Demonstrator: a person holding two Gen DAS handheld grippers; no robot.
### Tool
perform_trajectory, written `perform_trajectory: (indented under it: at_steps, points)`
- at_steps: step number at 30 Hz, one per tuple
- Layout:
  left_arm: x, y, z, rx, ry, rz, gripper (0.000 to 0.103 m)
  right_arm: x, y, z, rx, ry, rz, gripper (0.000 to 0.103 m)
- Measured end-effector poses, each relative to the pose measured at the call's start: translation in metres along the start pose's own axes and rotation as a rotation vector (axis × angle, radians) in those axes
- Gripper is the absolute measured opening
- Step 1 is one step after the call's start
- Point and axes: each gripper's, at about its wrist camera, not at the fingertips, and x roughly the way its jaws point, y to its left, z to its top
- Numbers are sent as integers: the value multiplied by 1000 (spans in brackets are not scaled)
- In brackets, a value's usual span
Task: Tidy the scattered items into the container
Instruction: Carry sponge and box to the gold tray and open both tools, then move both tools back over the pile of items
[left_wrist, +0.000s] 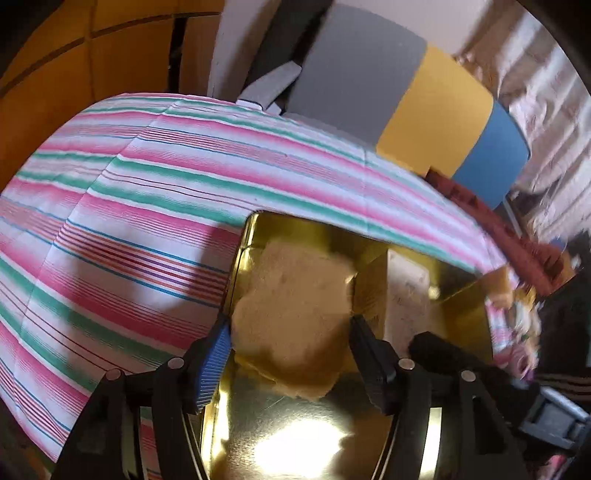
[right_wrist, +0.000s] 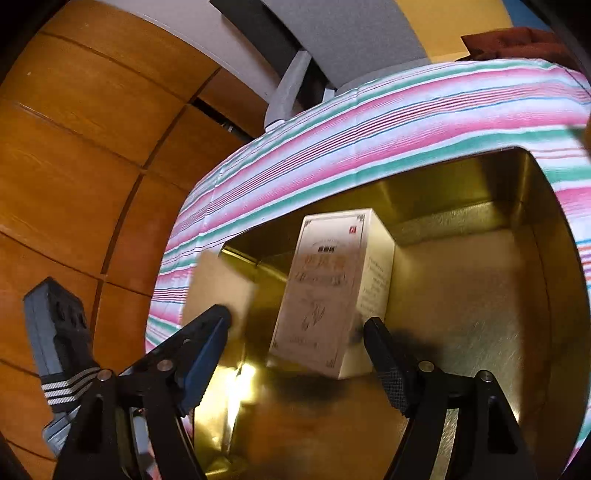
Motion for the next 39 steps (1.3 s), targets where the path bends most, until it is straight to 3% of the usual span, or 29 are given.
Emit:
perform_trajectory:
  at_steps: [4, 14, 21, 27, 32, 39]
  points:
    - [-3, -6, 1, 31, -25, -14, 67, -8, -2, -3, -6, -19, -4, 78]
    - [-56, 15, -13, -128, -233, 44, 67, 16, -5, 9, -10, 21, -15, 79]
    - [-76, 20, -35, -178, -296, -33, 70, 39, 21, 19, -135, 77, -2, 79]
    - [-73, 7, -51, -190, -289, -79, 71, -21, 8, 13, -137, 17, 51, 83]
    - [-65, -29, -67, -136, -258, -144, 71, -82, -3, 0, -200, -83, 1, 92]
    - [-63, -95, -86, 4, -220, -209, 73, -145, -36, -15, -248, -170, -80, 96]
